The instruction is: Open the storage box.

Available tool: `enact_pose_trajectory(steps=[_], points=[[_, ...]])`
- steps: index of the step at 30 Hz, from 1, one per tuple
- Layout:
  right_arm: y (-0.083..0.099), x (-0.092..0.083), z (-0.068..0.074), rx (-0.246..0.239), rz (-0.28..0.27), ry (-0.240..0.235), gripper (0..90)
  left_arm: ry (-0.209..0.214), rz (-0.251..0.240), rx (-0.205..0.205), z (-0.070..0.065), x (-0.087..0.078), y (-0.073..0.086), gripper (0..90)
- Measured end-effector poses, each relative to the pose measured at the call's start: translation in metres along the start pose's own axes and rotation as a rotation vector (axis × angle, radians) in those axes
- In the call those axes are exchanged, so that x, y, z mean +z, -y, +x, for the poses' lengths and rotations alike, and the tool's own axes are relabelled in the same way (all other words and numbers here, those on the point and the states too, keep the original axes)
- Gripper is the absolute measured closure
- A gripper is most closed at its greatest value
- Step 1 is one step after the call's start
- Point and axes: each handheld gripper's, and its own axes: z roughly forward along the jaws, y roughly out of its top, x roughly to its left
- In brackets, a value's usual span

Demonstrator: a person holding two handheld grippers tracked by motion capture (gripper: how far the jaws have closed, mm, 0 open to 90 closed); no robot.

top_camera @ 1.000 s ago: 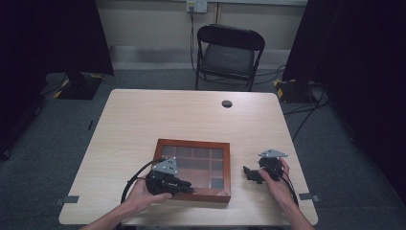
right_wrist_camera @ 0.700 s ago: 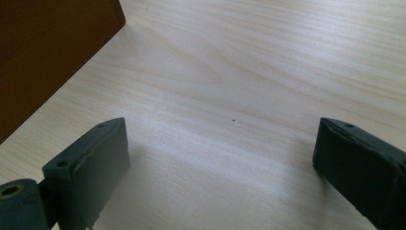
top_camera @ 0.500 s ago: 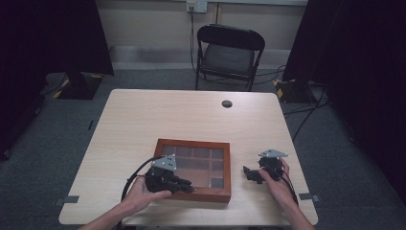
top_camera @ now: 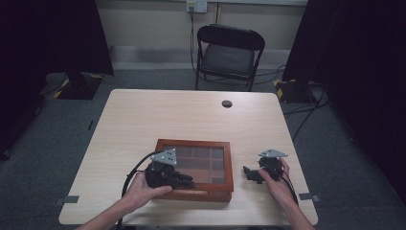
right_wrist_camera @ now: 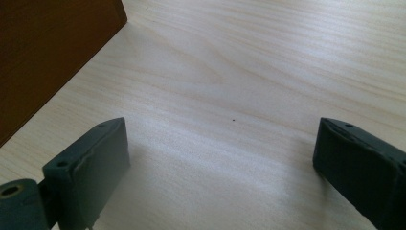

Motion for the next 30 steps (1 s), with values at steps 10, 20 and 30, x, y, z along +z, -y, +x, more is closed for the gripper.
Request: enact_pose_trajectory(steps=[10, 20, 30], points=[[0.000, 0.000, 0.000, -0.001, 0.001, -0.001, 4.2, -0.003, 0.003, 0.001, -0.001, -0.004, -0.007, 81.0], [0.000, 0.000, 0.000, -0.002, 0.002, 0.000, 3.9, 0.001, -0.001, -0.008, 0.000, -0.008, -0.014, 81.1], [0.000, 0.000, 0.000, -0.002, 0.002, -0.002, 3.8, 0.014, 0.002, -0.020, 0.003, -0.013, -0.025, 81.1]])
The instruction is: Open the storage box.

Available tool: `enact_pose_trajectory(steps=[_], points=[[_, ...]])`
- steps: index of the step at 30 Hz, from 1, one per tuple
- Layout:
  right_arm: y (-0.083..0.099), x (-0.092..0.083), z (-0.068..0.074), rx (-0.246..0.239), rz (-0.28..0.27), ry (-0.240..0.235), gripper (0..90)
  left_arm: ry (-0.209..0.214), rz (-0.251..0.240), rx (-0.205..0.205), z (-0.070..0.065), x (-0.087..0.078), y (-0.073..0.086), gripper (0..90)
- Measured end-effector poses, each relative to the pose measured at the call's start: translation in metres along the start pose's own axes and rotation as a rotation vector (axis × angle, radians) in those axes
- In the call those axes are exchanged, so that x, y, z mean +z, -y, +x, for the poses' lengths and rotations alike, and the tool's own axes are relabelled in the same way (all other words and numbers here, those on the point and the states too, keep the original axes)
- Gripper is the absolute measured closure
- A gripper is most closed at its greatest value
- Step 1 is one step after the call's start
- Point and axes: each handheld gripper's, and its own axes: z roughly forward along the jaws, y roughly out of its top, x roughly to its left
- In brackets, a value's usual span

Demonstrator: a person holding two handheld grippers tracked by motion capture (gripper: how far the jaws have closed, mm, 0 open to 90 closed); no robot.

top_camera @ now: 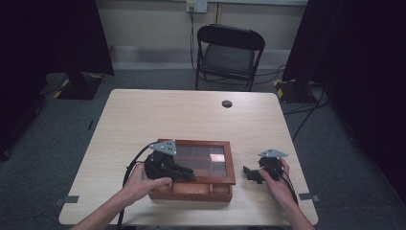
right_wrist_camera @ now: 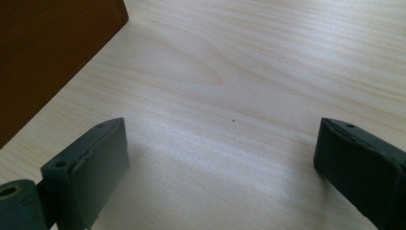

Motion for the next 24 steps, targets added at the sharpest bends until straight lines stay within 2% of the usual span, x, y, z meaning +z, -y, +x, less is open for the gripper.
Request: enact_pose_trajectory(steps=[8, 9, 12, 24], points=[[0.000, 0.000, 0.000, 0.000, 0.000, 0.000, 3.8, -0.007, 0.000, -0.014, 0.000, -0.003, -0.008, 81.1], [0.000, 0.000, 0.000, 0.000, 0.000, 0.000, 3.8, -0.013, -0.001, -0.032, 0.000, -0.003, -0.011, 81.1], [0.000, 0.000, 0.000, 0.000, 0.000, 0.000, 3.8, -0.017, -0.005, -0.043, 0.001, -0.004, -0.014, 81.1], [0.000, 0.000, 0.000, 0.000, 0.000, 0.000, 3.8, -0.024, 0.001, -0.029, 0.003, -0.011, -0.028, 81.2]])
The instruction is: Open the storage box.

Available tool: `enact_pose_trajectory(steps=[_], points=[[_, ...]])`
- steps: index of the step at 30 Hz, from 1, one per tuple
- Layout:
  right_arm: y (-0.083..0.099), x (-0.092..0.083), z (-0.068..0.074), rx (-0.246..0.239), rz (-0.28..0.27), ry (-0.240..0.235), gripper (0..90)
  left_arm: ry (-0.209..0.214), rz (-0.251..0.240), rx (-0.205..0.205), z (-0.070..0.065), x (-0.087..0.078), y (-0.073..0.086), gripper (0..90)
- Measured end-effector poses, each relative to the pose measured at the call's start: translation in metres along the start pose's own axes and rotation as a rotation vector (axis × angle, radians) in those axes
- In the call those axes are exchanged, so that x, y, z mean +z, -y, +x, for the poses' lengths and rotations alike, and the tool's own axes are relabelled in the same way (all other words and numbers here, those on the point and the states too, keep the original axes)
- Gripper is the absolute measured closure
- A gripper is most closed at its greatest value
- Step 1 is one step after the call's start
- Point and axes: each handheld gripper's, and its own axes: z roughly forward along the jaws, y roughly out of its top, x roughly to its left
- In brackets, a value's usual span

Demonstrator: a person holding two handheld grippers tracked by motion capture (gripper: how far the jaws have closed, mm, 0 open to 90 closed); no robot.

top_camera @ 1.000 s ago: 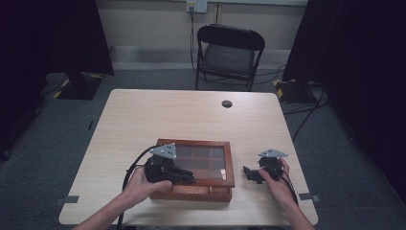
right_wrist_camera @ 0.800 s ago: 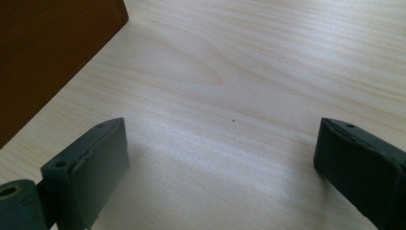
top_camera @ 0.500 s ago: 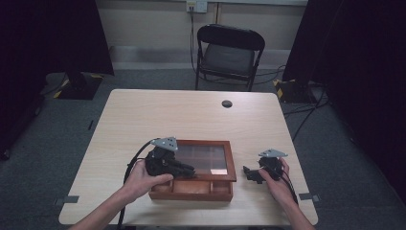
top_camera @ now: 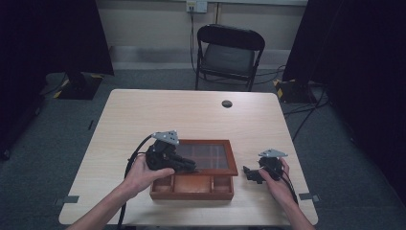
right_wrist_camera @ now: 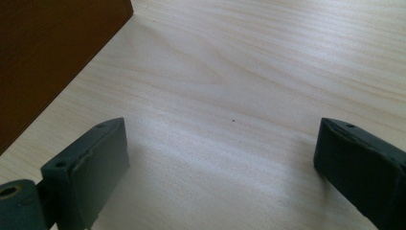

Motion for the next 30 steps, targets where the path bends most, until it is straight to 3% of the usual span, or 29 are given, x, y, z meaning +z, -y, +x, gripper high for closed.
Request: enact_pose_trajectory(steps=[8, 14, 27, 30], points=[[0.000, 0.000, 0.000, 0.000, 0.000, 0.000, 3.8, -0.012, 0.031, -0.001, -0.001, -0.001, -0.006, 81.2], [0.000, 0.000, 0.000, 0.000, 0.001, 0.000, 3.7, -0.009, 0.008, 0.003, 0.001, -0.003, -0.009, 81.3], [0.000, 0.000, 0.000, -0.001, 0.000, 0.000, 3.5, -0.019, 0.044, 0.008, 0.003, -0.008, -0.022, 81.4], [0.000, 0.000, 0.000, -0.002, 0.000, 0.000, 3.5, -0.010, 0.018, -0.002, 0.005, -0.007, -0.023, 81.5]])
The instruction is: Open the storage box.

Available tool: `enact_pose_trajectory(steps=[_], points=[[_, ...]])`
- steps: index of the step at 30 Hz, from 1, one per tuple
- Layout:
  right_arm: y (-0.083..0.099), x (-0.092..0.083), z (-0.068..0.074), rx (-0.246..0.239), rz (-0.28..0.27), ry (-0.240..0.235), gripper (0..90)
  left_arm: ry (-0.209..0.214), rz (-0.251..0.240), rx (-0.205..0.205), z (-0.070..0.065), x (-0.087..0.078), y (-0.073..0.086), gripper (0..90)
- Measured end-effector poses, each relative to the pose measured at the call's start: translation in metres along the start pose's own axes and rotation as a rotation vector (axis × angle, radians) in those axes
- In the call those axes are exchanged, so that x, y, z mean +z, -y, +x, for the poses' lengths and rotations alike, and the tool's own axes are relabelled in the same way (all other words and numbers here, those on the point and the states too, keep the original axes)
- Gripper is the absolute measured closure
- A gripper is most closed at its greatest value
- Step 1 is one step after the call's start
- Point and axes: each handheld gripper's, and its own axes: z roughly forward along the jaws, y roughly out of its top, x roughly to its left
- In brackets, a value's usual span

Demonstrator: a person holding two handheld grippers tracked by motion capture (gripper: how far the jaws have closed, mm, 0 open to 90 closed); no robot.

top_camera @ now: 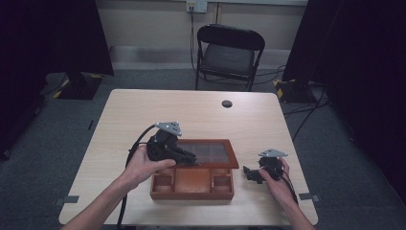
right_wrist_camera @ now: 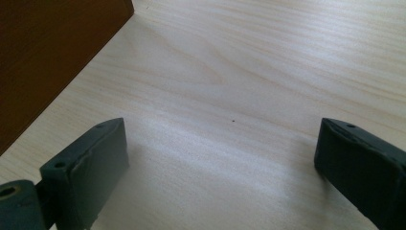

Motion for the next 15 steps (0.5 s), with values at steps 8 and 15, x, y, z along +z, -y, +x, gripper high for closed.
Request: enact_pose_trajectory(steps=[8, 15], points=[[0.000, 0.000, 0.000, -0.002, 0.000, -0.001, 3.5, -0.011, 0.014, 0.003, 0.002, -0.003, -0.009, 81.7], [0.000, 0.000, 0.000, 0.003, 0.002, -0.001, 3.5, -0.014, 0.011, 0.007, 0.005, -0.006, -0.015, 81.8]])
